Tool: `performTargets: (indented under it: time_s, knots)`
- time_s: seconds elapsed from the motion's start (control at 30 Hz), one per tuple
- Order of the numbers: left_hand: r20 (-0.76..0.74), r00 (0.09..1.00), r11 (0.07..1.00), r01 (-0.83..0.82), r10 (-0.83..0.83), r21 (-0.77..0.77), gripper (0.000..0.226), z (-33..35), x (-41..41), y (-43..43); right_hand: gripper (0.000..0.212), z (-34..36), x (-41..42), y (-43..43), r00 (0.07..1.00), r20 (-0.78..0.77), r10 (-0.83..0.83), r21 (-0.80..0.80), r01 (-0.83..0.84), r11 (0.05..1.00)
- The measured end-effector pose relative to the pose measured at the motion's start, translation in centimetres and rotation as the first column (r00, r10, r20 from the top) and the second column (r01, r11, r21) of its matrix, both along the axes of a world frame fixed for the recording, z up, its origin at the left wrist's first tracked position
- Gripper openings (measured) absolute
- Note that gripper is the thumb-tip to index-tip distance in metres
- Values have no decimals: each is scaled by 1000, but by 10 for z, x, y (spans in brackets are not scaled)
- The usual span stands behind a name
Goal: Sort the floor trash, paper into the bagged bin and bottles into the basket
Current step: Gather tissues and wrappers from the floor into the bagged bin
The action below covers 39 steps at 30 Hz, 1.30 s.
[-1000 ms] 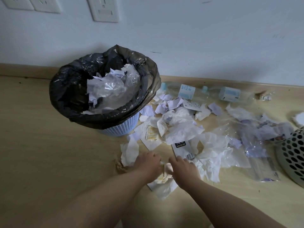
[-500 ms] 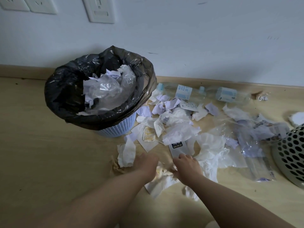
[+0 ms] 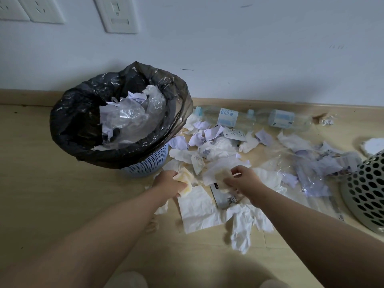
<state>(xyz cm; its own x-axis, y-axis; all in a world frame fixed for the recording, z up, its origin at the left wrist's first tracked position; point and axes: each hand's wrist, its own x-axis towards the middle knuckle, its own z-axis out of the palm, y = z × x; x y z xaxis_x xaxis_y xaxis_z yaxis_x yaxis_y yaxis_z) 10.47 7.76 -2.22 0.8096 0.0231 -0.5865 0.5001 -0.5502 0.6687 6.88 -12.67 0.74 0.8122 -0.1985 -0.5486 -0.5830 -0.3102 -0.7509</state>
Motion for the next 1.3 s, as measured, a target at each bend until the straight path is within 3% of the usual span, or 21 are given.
performTargets:
  time_s: [0.07, 0.17, 0.33, 0.5, 0.63, 0.83, 0.97, 1.1, 1.3]
  knots:
    - [-87, 994, 992, -75, 66, -105, 35, 2, -2, -3, 6, 1, 1, 7, 1000, -18, -23, 105, 24, 994]
    - [-169, 981, 970, -131, 97, -203, 20, 2, -6, -9, 10, -1, 1, 25, 997, -74, 20, 174, -6, 985]
    - [-199, 975, 942, -154, 96, -298, 3, -1, -10, -15, 13, -11, -5, 39, 993, -113, -12, 127, 27, 992]
    - [-296, 950, 896, -215, 100, -388, 15, 6, -14, -24, 8, -14, -10, 41, 987, -153, -54, 161, 78, 984]
    - [-374, 927, 890, -169, -2, -424, 38, 9, -20, -34, 10, -13, -9, 44, 983, -170, -69, 205, 104, 973]
    - [-287, 956, 907, -174, 62, -383, 12, 4, -19, -32, 12, -14, -12, 38, 986, -157, -60, 108, 77, 991]
    - [-214, 976, 935, -109, 36, -338, 11, -4, -17, -26, 6, -13, -11, 32, 989, -141, -50, 78, 61, 995]
    - [-159, 987, 947, -78, 28, -313, 12, -7, -16, -25, 16, -17, -11, 32, 990, -131, -51, 35, 56, 998]
    - [-253, 961, 867, -220, 113, -447, 8, -1, -13, -28, 16, -18, -6, 34, 986, -113, -123, 69, 131, 989]
